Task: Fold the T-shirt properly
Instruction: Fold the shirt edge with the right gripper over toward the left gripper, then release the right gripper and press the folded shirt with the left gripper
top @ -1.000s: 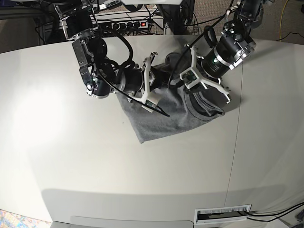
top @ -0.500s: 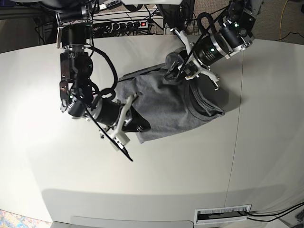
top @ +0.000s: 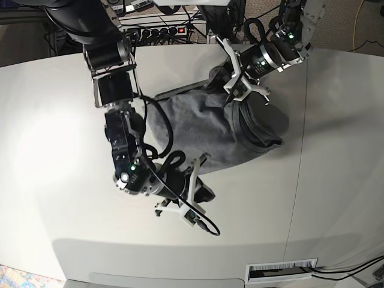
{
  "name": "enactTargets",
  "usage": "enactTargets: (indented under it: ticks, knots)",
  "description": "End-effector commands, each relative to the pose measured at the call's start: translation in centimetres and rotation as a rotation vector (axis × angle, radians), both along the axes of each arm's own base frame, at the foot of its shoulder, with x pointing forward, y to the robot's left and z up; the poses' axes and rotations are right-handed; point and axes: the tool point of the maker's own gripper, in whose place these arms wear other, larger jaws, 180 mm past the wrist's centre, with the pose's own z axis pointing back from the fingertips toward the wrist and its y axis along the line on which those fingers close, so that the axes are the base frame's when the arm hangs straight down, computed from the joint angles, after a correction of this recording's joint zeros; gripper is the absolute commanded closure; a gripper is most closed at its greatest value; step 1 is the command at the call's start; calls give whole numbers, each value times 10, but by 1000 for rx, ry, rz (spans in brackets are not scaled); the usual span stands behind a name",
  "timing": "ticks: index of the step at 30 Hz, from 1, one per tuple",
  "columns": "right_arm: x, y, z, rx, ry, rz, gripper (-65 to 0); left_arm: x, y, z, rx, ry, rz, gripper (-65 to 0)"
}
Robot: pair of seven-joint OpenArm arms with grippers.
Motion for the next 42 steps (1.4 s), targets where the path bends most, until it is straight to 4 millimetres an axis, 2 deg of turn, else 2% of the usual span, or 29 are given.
enactTargets:
  ticks: [1,6,9,13,15,19,24,27,31,37,42]
  knots:
    - [9,3,16,19,-40,3,0,3,-2,8,-38,-21,6,0]
    - [8,-7,-22,-32,58,-22,0,-5,-1,-12,-27,28,-23,0]
    - [5,-10,-34,-37,96,-28,0,-10,2,-28,-1,64,-29,0]
    - [0,-17,-46,-98,146,-32,0,-14,18,-61,140,80,-40,0]
    - [-6,-24,-56,-149,187,-35,0,-11,28,-71,194,70,-48,0]
    - [-17,-42,-73,-203,243,-48,0,0,51,-77,269,51,-57,0]
    - [-35,-68,-89,-206,339,-60,0,20,88,-75,372,2,-35,0]
    - [-50,-78,-93,-202,433,-45,0,33,107,-72,452,-51,-35,0]
    - [-72,-80,-94,-183,555,2,0,53,123,-67,485,-121,-7,0]
    - [-86,-52,-80,4,610,74,0,90,145,-73,502,-144,50,0]
    - [-96,-33,-65,153,639,124,0,128,172,-78,522,-148,114,0]
